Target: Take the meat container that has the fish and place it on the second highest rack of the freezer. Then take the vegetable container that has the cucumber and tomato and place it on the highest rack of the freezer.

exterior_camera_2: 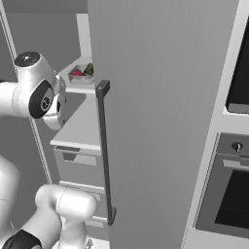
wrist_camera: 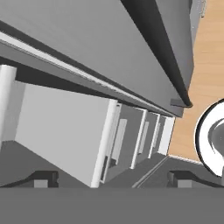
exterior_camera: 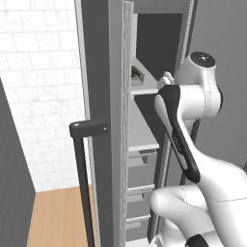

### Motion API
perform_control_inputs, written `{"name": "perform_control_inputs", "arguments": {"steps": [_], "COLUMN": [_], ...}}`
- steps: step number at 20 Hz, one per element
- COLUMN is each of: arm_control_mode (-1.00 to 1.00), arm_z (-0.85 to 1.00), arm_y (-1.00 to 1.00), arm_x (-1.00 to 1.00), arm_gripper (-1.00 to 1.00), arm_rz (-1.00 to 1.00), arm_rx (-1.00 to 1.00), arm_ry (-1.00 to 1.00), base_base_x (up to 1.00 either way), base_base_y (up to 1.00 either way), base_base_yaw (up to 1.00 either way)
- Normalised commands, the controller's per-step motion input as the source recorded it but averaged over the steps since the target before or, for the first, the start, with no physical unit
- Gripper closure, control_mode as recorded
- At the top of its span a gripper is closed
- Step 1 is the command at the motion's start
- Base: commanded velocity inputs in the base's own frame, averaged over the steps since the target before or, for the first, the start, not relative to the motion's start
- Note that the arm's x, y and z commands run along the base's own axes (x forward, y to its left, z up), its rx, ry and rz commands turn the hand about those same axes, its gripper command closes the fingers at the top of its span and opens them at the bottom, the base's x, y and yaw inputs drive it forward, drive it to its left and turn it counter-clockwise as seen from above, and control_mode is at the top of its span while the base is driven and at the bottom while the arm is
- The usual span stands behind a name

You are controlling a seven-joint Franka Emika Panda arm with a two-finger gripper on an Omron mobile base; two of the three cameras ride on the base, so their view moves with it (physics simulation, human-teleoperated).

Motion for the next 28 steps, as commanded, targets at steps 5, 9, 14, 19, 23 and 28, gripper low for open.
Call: {"name": "perform_control_inputs", "arguments": {"steps": [5,9,14,19,23,28], "arm_control_mode": [-1.00,-1.00,-1.00,-1.00,1.00,1.00], "arm_z": [0.00,-0.12,-0.28,-0.29,-0.09,0.00], "arm_y": [-0.20,0.00,0.00,-0.02,0.00,0.00], "arm_x": [-0.50,-0.90,-0.62,-0.29,-0.30,0.00], "arm_gripper": [-1.00,-1.00,-1.00,-1.00,-1.00,-1.00], "arm_rz": [0.34,0.54,0.66,0.63,0.20,0.00], "arm_rx": [-0.32,-0.25,-0.02,0.00,0.00,0.00], "arm_ry": [0.33,0.09,0.00,-0.02,-0.01,0.00], "base_base_x": [0.00,0.00,0.00,0.00,-0.21,-0.97], "base_base_y": [0.00,0.00,0.00,0.00,0.00,-0.29], "base_base_yaw": [0.00,0.00,0.00,0.00,0.02,0.01]}}
